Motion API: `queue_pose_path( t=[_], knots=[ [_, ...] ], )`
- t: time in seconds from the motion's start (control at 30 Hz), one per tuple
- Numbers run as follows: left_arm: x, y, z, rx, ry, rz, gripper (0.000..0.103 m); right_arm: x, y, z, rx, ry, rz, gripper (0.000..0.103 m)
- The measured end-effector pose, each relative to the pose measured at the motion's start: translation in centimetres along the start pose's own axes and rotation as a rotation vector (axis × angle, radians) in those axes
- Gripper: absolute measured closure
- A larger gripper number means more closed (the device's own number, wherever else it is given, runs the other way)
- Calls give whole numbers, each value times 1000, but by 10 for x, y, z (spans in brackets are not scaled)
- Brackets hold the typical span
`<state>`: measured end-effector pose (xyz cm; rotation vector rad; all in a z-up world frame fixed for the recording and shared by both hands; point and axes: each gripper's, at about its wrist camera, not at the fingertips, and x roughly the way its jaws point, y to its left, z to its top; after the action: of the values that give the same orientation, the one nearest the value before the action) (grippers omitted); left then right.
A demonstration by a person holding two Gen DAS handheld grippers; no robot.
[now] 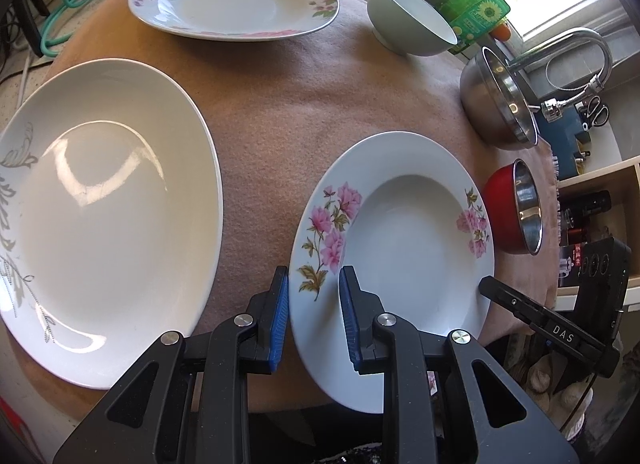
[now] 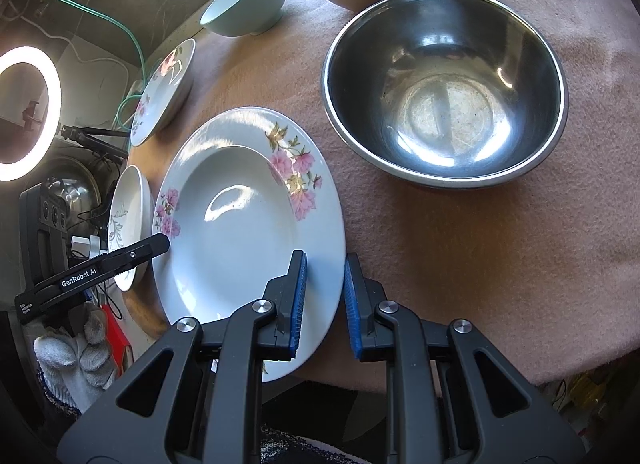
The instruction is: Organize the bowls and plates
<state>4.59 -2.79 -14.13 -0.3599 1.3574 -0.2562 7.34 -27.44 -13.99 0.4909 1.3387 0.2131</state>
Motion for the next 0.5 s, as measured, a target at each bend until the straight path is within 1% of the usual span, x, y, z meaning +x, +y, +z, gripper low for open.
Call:
queue_pose_path(
  t=[0.17, 0.23, 0.3, 0.33, 0.5],
  knots=[
    [-1, 0, 0, -2, 0, -4, 80, -1, 0, 0, 1, -9, -7, 84],
    [-1, 0, 0, -1, 1, -7, 80, -5, 0, 0, -4, -26, -29, 80],
    [-3, 1, 0, -1, -6, -7, 80, -10, -2, 0, 4, -42, -33, 68],
    [-5, 0, 1, 2, -10, -7, 80, -12, -2, 1, 8, -48, -30, 66],
    [-16, 1, 3, 5, -34, -20, 80, -22, 0, 0, 5, -67, -31, 65]
  ],
)
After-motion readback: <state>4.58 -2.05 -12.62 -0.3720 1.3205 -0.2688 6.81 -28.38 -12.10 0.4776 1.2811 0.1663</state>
